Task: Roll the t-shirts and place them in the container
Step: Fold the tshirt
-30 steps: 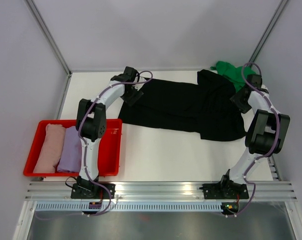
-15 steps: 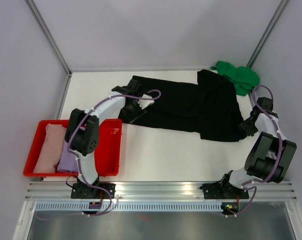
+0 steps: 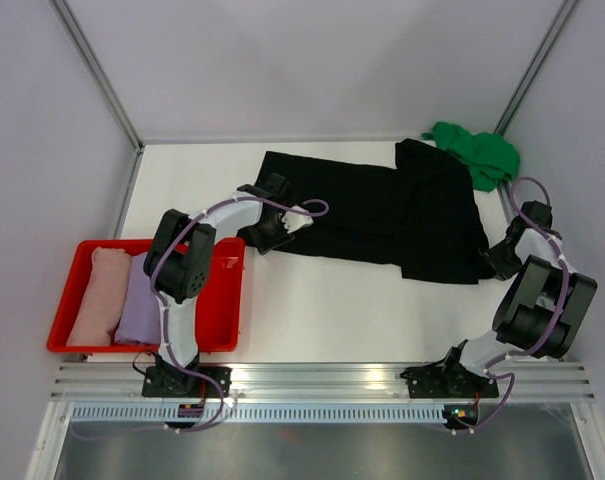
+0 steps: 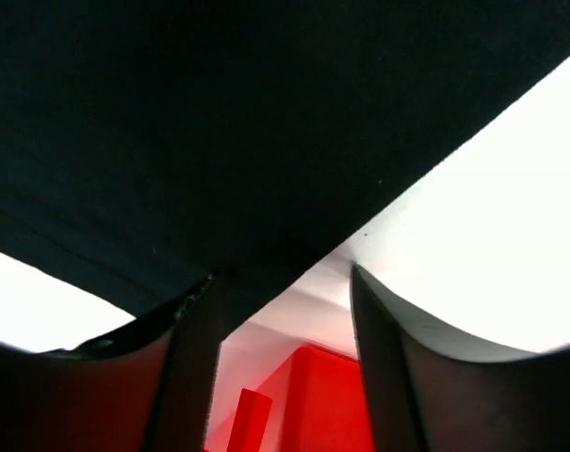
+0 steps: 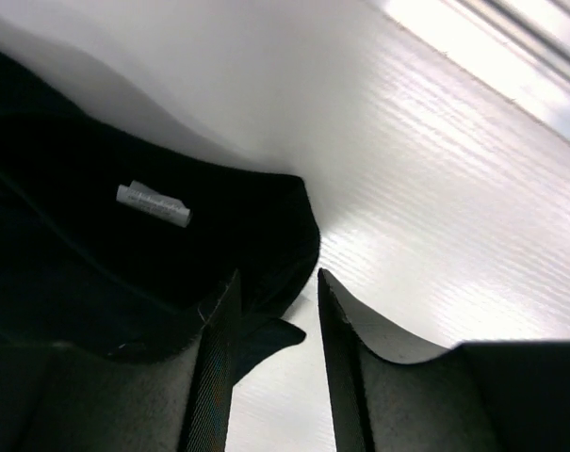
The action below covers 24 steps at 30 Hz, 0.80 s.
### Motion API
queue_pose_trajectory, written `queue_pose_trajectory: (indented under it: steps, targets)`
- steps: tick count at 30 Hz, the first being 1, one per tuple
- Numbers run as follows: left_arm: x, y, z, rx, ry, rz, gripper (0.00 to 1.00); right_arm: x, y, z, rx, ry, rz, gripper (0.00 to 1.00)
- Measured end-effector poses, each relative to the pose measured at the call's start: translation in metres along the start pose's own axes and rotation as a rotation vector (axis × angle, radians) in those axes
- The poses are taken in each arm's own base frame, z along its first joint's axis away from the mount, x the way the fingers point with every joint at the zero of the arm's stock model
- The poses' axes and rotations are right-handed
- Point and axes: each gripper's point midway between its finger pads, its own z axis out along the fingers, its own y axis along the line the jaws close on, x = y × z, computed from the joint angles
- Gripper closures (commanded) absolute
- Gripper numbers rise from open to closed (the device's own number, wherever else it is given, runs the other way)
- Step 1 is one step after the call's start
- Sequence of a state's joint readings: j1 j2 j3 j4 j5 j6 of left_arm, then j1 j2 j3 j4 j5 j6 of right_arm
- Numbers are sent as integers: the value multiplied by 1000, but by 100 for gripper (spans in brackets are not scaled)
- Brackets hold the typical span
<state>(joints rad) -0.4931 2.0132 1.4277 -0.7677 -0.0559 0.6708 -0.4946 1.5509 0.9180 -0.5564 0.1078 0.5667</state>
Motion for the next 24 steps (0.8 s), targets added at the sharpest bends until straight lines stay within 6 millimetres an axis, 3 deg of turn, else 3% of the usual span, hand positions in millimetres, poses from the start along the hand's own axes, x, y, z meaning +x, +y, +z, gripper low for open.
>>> queue_pose_trajectory:
  steps: [5,10,14,18,24]
  targets:
    - [-2,2,2,-12,-5,3,73,-17,-5,-15,-10,-42,-6,60]
    - [-2,4,4,-23,-5,13,97,-40,14,-48,-126,-148,-33,55]
    - [-2,5,5,-25,-7,13,98,-32,25,-46,-209,-132,-61,46]
    - [-2,5,5,-25,-7,13,98,-2,21,-29,-207,-41,-87,40]
    - [-2,5,5,-26,-7,13,98,6,18,-15,-183,-13,-127,43]
